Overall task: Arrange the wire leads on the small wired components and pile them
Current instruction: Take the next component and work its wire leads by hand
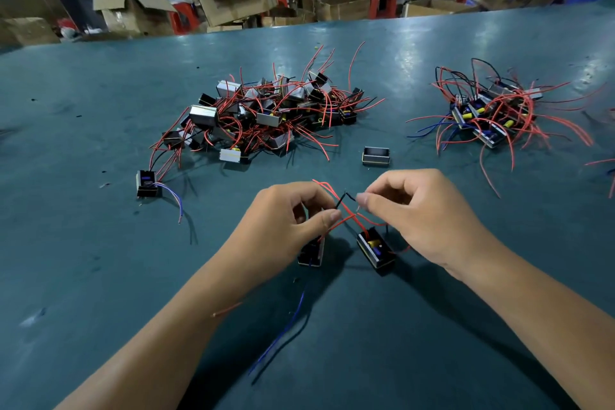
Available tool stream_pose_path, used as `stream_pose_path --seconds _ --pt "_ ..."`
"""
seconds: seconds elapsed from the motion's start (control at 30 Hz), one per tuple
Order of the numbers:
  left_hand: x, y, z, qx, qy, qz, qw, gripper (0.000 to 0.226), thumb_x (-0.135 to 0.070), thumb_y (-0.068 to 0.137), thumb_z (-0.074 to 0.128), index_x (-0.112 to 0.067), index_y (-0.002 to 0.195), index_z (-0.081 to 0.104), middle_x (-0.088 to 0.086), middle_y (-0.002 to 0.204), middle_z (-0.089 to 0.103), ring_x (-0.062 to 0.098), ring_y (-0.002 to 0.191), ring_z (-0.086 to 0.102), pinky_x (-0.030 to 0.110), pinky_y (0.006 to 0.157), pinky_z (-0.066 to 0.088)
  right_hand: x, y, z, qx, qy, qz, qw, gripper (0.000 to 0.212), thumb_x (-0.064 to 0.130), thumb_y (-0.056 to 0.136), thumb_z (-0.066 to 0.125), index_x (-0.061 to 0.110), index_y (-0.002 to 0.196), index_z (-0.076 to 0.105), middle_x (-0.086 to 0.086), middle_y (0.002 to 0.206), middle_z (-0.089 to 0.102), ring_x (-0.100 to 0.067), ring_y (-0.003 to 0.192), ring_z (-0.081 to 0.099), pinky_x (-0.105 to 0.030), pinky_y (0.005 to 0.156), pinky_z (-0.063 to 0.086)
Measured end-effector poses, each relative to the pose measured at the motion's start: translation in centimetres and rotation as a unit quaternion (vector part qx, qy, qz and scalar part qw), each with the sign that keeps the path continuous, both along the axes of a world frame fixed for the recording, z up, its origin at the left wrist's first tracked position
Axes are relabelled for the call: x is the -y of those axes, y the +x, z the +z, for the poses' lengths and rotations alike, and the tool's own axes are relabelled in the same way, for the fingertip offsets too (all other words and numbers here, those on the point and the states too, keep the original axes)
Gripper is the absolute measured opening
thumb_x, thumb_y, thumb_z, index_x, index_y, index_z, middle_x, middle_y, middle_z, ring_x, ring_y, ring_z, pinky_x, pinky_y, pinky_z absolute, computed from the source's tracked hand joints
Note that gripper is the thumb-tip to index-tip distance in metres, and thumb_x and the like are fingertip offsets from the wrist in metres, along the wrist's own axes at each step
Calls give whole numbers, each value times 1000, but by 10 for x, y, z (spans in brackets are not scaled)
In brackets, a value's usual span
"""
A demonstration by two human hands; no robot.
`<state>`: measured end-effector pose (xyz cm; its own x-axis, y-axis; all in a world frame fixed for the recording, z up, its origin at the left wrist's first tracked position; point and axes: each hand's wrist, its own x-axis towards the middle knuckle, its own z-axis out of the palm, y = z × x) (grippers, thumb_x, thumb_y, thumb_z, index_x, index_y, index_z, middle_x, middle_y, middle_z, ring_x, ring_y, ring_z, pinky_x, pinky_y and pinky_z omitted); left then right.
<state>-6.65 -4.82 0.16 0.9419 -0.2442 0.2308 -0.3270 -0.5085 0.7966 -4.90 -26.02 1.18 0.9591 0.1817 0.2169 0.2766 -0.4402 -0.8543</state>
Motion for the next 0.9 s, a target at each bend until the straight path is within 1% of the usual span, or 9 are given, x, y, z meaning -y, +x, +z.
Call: stream_pose_path --seconds 0.13,0.27,0.33,0.43,0.53,0.63,0.7,0.8,0.9 --pt "-4 1 3 3 24 7 1000 14 -29 93 72 -28 80 67 -11 66 64 6 57 50 19 56 40 2 2 0 4 1 -25 1000 19 26 84 73 19 67 68 10 52 55 -3 48 42 -15 48 33" --pt "-10 3 9 1 24 10 1000 12 -28 95 69 -29 84 66 -16 68 62 6 59 50 22 58 41 4 2 4 -29 37 -13 999 20 30 90 64 23 73 72 0 63 65 -10 58 53 -24 57 41" --pt "-19 5 13 3 35 29 999 12 -23 98 63 -29 87 64 -11 70 61 6 60 49 27 60 41 10 5 9 -55 39 -14 998 25 19 95 55 24 77 72 5 66 67 -10 60 58 -19 57 43" --pt "-40 4 24 -4 116 -20 993 16 -17 96 64 -32 91 66 -14 75 62 3 65 53 21 63 41 30 8 17 -17 -133 58 989 34 6 95 51 35 93 67 17 85 70 -8 73 63 -20 62 45" --pt "-45 -2 32 -33 172 -103 979 4 -33 94 69 -36 95 69 -15 85 63 7 74 57 13 64 41 41 6 24 33 -226 187 955 47 -1 95 54 43 106 66 17 105 62 -9 93 59 -15 78 43" --pt "-30 -5 23 -32 171 -66 982 35 -66 80 68 -34 92 63 -16 82 63 9 73 58 18 62 44 42 7 23 14 -229 239 944 43 7 95 61 44 117 64 16 111 59 -10 103 58 -28 89 45" --pt "-18 -5 16 -23 213 -42 976 50 -75 72 68 -34 98 57 -15 81 60 6 71 55 24 64 45 42 8 20 1 -249 266 931 38 21 95 65 45 124 60 17 107 56 -6 103 56 -23 90 43" --pt "-10 -6 10 4 272 -33 962 43 -61 77 73 -33 106 57 -14 82 53 1 75 50 29 72 44 40 8 16 -19 -289 302 908 45 31 92 69 55 127 53 13 98 51 -8 95 55 -24 89 43" --pt "-13 -4 12 -4 262 -47 964 33 -51 79 78 -31 100 61 -13 81 52 -1 76 49 18 68 36 37 8 14 -6 -306 295 905 45 36 90 70 59 124 52 12 92 48 -8 90 52 -25 85 44"
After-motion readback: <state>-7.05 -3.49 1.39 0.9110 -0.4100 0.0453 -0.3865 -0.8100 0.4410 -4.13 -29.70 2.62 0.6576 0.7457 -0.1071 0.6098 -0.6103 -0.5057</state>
